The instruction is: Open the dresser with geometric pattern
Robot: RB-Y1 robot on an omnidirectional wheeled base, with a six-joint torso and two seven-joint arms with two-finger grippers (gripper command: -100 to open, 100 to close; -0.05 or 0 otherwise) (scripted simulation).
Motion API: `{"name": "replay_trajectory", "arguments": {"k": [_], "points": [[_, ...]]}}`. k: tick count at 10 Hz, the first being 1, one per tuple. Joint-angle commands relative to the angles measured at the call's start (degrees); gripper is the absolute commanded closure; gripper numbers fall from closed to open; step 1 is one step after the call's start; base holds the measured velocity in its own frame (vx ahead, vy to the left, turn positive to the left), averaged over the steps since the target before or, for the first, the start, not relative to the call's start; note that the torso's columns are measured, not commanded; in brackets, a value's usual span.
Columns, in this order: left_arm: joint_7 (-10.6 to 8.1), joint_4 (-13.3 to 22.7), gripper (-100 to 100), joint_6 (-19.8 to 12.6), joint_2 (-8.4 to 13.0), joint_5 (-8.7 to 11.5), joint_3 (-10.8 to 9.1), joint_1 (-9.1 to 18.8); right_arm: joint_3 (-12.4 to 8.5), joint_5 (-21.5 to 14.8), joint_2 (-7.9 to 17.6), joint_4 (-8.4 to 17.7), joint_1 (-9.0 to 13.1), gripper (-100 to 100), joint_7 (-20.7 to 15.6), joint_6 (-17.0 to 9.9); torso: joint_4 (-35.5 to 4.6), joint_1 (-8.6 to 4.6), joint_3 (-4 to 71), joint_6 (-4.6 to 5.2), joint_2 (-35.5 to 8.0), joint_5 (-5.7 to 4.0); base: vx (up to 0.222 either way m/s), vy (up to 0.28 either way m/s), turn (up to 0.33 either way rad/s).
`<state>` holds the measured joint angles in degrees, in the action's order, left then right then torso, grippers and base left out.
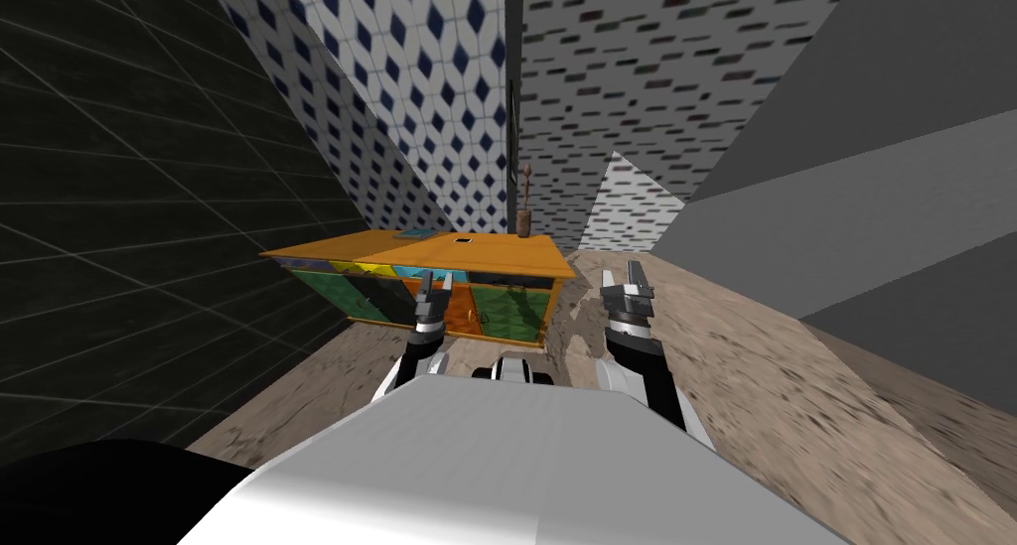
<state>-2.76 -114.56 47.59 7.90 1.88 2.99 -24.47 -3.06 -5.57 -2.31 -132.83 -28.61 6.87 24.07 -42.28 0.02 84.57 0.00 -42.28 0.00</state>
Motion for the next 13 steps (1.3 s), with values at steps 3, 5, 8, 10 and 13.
{"name": "replay_trajectory", "arguments": {"k": [3,5,8,10,13], "points": [[-0.23,6.69,-100,4.81,0.62,-0.43,0.06,0.48,0.00,0.00,0.00,0.00,0.00,0,0.00,0.00,-0.01,-0.02,-0.03,0.00,-0.05,-0.01,0.051,-0.063,-0.011],[-0.31,10.09,-100,7.14,0.88,-0.68,0.13,0.79,0.00,0.00,0.00,0.00,0.01,0,0.00,0.00,-0.03,0.05,-0.06,0.00,-0.09,0.02,0.032,-0.043,-0.013],[-0.41,14.85,-100,10.34,1.10,-1.03,0.23,1.24,0.00,0.00,0.00,0.00,0.00,0,0.00,0.00,0.02,-0.07,0.03,0.00,0.04,-0.02,0.050,-0.055,-0.012],[-0.48,17.98,-100,12.40,0.99,-1.25,0.29,1.54,0.00,0.00,0.00,0.00,0.00,0,0.00,0.00,0.01,-0.04,0.02,0.00,0.03,-0.01,0.061,-0.062,-0.011],[-0.58,22.73,-100,15.63,0.40,-1.61,0.39,2.03,0.00,0.00,0.00,0.00,0.00,0,0.00,0.00,0.00,0.01,-0.01,0.00,-0.02,0.00,0.056,-0.053,-0.014]]}}
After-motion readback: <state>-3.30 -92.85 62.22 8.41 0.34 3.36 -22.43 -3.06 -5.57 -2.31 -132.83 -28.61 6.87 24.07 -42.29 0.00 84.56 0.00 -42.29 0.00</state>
